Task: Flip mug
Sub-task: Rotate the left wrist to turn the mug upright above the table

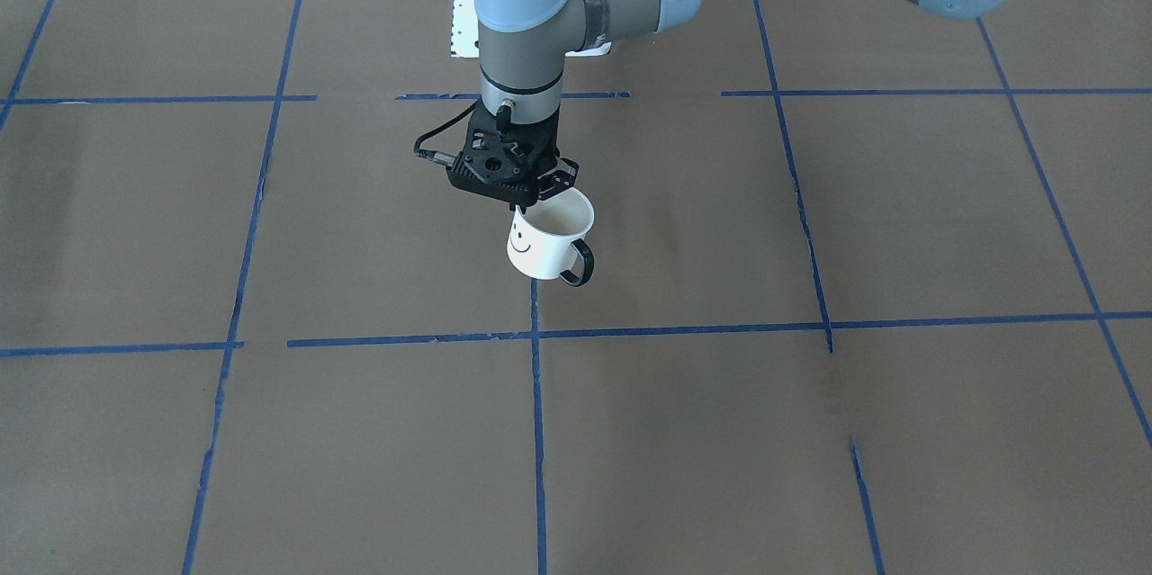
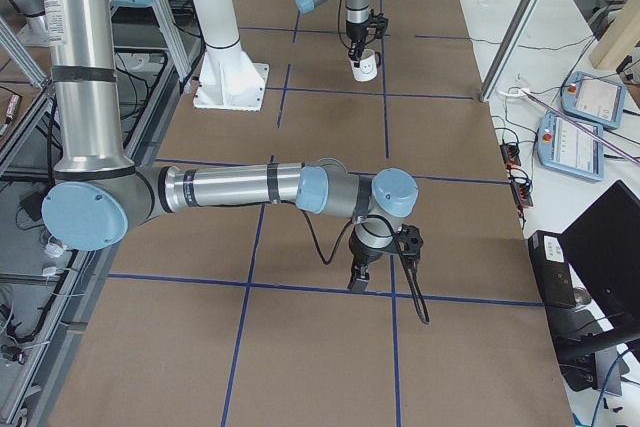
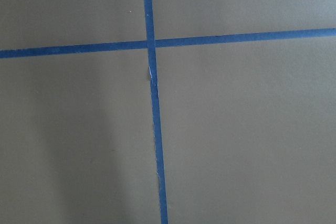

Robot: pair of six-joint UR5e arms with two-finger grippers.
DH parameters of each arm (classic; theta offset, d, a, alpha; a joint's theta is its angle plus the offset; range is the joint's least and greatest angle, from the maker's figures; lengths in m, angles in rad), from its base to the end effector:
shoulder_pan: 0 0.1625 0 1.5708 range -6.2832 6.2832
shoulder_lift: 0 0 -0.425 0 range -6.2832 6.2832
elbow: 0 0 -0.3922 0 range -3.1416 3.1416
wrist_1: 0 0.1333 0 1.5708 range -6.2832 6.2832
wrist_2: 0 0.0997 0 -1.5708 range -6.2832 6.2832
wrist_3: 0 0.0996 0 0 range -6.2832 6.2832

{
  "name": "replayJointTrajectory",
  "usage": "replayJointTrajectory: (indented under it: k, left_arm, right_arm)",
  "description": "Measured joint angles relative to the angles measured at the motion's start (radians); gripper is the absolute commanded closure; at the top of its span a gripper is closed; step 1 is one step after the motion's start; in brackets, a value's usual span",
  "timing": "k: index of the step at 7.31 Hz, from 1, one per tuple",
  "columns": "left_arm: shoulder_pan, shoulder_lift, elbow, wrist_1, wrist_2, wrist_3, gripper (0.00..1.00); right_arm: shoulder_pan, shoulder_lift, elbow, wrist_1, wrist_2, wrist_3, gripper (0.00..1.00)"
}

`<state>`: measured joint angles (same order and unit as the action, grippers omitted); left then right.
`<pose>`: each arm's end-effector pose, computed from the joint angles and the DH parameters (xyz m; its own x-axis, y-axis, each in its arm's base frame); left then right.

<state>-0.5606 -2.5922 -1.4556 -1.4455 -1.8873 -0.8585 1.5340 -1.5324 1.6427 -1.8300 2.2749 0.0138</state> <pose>0.5739 -0.4810 0.0727 0.6643 0.3164 -0.6773 -0.1512 0.9442 0.2928 0.0506 -0.4957 0.6339 0.7656 0.0816 0.6381 0.0258 0.9872 -0.1572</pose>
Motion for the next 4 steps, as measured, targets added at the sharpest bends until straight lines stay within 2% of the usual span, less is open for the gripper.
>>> replayJointTrajectory:
  k: [2,4]
  left_arm:
    - [0.003,-0.077,0.072,0.102,0.0,0.082,1.0]
    - [0.013,-0.114,0.135,0.138,-0.004,0.12,1.0]
  right_arm:
    - [0.0,0.0,0.0,0.0,0.0,0.0,0.0]
    - [0.0,0.0,-0.001,0.0,0.0,0.0,0.0]
